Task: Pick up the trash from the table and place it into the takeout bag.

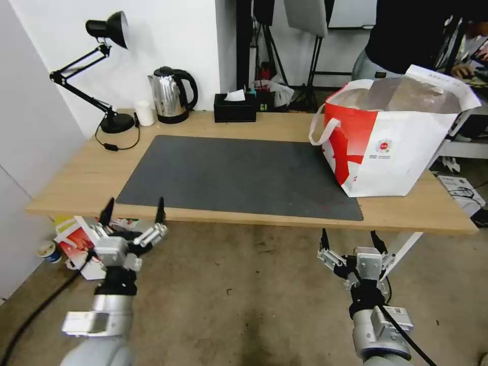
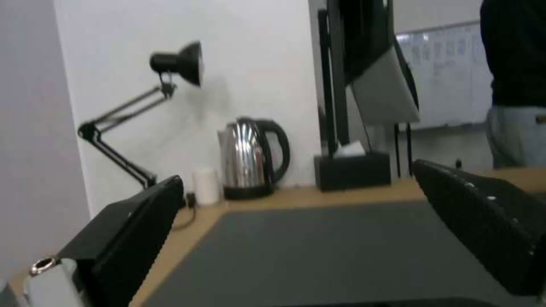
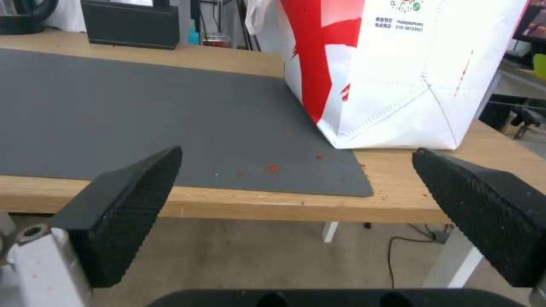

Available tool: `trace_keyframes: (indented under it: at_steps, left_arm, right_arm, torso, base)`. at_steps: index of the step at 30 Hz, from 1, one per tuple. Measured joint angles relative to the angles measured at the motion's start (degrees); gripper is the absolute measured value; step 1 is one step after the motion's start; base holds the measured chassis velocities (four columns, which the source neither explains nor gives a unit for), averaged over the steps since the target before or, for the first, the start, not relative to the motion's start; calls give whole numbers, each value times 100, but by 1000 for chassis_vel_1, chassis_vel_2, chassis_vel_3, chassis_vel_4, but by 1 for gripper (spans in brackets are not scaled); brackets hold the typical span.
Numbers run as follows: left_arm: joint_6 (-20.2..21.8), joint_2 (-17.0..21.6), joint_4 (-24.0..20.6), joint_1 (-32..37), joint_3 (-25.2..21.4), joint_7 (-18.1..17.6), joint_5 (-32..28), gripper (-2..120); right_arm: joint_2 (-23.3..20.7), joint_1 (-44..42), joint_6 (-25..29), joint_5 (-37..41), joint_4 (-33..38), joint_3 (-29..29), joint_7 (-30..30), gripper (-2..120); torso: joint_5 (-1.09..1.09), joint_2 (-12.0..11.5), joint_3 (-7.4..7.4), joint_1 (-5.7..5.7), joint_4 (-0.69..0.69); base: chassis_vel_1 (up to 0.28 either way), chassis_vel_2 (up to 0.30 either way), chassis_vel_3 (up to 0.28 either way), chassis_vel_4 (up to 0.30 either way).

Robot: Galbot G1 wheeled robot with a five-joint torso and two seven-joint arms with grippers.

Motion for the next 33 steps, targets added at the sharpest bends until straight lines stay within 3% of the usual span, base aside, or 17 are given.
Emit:
trace_keyframes:
  at_steps: [14,33]
  left_arm:
    - [-368,12,676,100,203,48,314,100]
    - [-393,17,735,-28,229,33,148,100]
  right_arm:
    - [0,0,0,0,0,0,0,100]
    - [0,0,0,0,0,0,0,100]
  torso:
    - [0,-1,0,1,0]
    - [0,-1,0,1,0]
  base:
    - [0,0,0,0]
    - [0,0,0,0]
